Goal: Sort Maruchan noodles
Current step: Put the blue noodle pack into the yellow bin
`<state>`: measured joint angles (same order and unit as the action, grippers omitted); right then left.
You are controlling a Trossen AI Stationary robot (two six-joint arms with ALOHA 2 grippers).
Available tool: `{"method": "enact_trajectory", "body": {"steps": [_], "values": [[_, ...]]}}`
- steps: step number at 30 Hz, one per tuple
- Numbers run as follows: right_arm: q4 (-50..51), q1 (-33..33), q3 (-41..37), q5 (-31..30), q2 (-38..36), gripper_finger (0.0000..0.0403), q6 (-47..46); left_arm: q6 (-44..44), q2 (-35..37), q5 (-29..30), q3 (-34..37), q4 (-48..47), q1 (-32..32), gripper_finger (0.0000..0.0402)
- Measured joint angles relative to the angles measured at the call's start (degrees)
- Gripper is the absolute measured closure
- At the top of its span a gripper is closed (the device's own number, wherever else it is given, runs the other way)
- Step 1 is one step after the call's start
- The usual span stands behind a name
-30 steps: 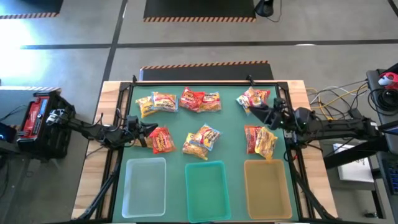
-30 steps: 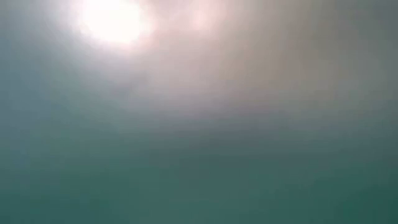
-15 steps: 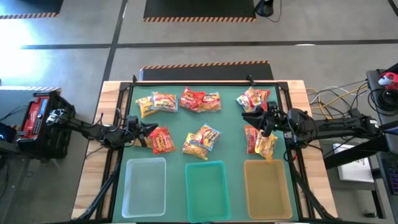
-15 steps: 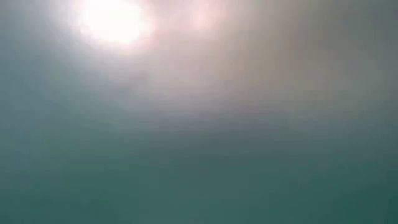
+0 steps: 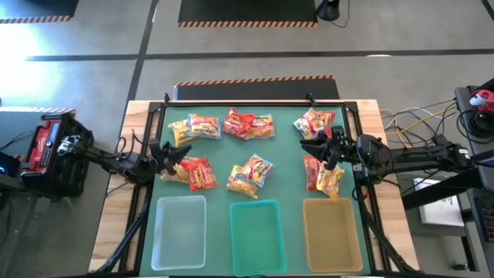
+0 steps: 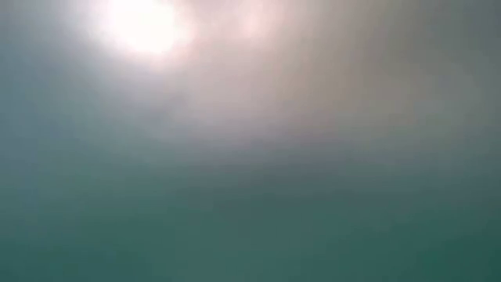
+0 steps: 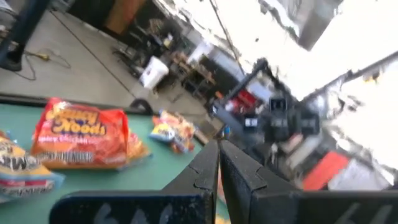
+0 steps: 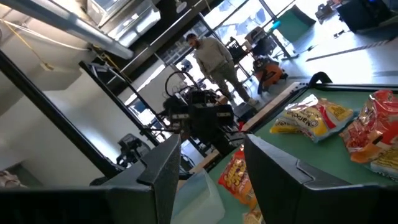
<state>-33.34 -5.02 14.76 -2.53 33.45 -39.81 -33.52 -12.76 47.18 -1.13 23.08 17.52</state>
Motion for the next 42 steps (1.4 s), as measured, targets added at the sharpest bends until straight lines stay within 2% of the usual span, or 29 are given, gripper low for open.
{"method": "enact_trajectory", "body": {"steps": [6,8,14,17,20,23,27,30,36,39,42], "values": [[0.0,0.0,0.0,-1.1,0.0,0.0236,0.1,0.0,0.0,12.3,0.0,1.8,0.0,0.0402],[0.0,0.0,0.0,-2.2,0.0,0.0236,0.1,-0.1,0.0,14.6,0.0,1.8,0.0,0.0402],[0.0,-0.4,0.0,-6.5,0.0,0.0236,0.0,-2.5,0.0,13.5,0.0,2.3,0.0,0.0402],[0.2,-1.1,0.9,-6.7,0.1,0.0236,-0.1,-3.1,0.0,9.7,0.0,6.2,0.0,0.0402],[0.0,-1.7,3.5,-6.7,0.7,0.0236,0.7,0.2,0.0,4.9,0.0,12.0,0.0,0.0402],[1.5,-1.9,6.6,-6.6,1.5,0.0236,3.5,4.4,-0.1,4.3,-1.9,12.7,0.0,0.0402],[13.2,-1.9,12.7,-6.6,1.7,0.0236,5.5,11.2,-0.9,4.2,-7.7,7.5,0.0,0.0402],[25.6,-1.9,18.1,-6.7,2.0,0.0236,5.7,14.3,-2.3,4.3,-13.4,-1.4,0.0,0.0402],[51.2,-1.9,29.2,-14.4,3.7,0.0236,-0.2,11.2,-7.5,6.8,-25.6,-21.1,0.0,0.0402],[61.7,-1.9,34.2,-18.4,5.1,0.0237,-4.3,10.0,-11.2,7.6,-30.5,-25.9,0.0,0.0402],[67.4,-1.9,38.1,-20.5,7.3,0.0237,-6.3,10.6,-14.9,7.8,-34.0,-27.8,0.0,0.0402]]}}
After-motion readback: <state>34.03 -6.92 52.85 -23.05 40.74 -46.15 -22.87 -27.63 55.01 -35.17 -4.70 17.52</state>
